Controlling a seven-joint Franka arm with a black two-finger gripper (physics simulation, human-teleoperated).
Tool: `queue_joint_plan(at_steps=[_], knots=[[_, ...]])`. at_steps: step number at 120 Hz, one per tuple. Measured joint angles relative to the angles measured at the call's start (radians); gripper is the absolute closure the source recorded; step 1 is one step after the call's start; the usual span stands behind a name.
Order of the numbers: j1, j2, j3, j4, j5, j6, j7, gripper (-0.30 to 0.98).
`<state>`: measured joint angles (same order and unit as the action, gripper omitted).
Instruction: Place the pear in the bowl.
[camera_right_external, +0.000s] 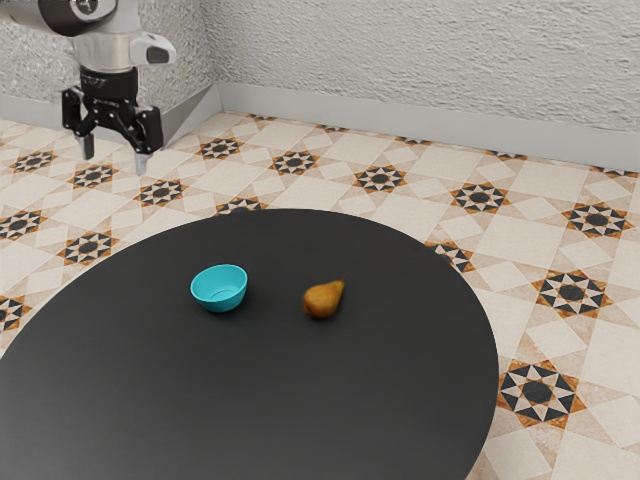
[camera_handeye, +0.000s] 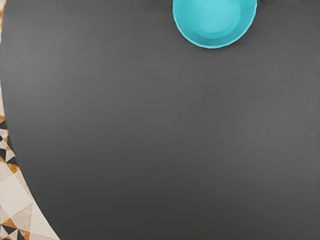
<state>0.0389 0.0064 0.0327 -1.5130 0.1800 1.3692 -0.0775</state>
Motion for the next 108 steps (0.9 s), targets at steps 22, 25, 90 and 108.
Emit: queue_joint_plan(at_steps=[22,25,90,108], knots=[[-0.011,0.008,-0.008,-0.005,-0.041,0.096,-0.015,0.00],[-0.007,0.017,-0.014,-0.004,-0.056,0.115,-0.016,0.00],[-0.104,0.457,-0.084,-0.013,-0.184,0.450,-0.050,0.00],[-0.114,0.549,-0.097,-0.003,-0.169,0.562,-0.027,0.00]])
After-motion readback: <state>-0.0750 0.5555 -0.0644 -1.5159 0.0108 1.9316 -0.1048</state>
